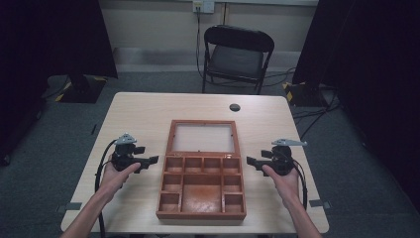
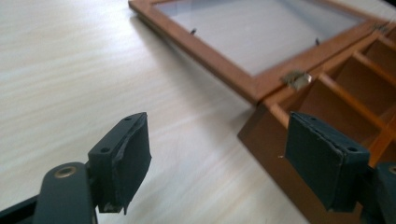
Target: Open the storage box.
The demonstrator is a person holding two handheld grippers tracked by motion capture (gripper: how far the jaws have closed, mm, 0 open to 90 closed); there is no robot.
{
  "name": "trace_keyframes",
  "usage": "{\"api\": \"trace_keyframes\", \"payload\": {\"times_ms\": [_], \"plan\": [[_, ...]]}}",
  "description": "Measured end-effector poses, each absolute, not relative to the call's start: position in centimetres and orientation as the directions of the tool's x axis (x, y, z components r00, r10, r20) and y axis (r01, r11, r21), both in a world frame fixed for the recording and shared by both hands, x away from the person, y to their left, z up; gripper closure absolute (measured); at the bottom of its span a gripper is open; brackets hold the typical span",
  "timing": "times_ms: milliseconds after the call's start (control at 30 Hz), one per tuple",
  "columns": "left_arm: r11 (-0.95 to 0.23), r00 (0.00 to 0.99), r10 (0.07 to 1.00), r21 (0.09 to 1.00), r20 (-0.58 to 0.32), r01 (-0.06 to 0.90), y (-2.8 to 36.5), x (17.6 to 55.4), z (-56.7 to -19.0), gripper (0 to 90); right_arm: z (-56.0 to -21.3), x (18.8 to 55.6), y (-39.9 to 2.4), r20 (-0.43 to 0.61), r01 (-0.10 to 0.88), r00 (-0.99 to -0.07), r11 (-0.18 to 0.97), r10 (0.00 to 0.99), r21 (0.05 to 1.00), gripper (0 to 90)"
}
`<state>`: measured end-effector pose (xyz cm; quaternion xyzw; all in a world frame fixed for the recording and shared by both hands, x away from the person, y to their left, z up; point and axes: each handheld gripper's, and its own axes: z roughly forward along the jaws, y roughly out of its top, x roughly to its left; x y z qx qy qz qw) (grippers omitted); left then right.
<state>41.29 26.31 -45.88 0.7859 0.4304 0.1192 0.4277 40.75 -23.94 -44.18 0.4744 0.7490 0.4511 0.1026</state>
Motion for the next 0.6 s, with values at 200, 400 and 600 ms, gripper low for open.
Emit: {"api": "trace_keyframes", "payload": {"times_ms": [200, 400, 600], "plan": [[-0.276, 0.588, 0.789, 0.754, -0.177, 0.596, 27.0, 40.0, -46.5, 20.5, -44.6, 38.7, -25.3, 0.261, 0.626, -0.523, 0.158, 0.812, 0.763, 19.1], [-0.308, 0.595, 0.787, 0.732, -0.162, 0.607, 27.3, 38.6, -46.8, 20.6, -45.6, 37.2, -26.3, 0.285, 0.673, -0.488, 0.148, 0.825, 0.725, 19.0], [-0.348, 0.586, 0.801, 0.701, -0.122, 0.622, 27.7, 37.5, -47.5, 20.7, -46.9, 36.1, -26.8, 0.227, 0.694, -0.479, 0.206, 0.848, 0.69, 18.5]]}}
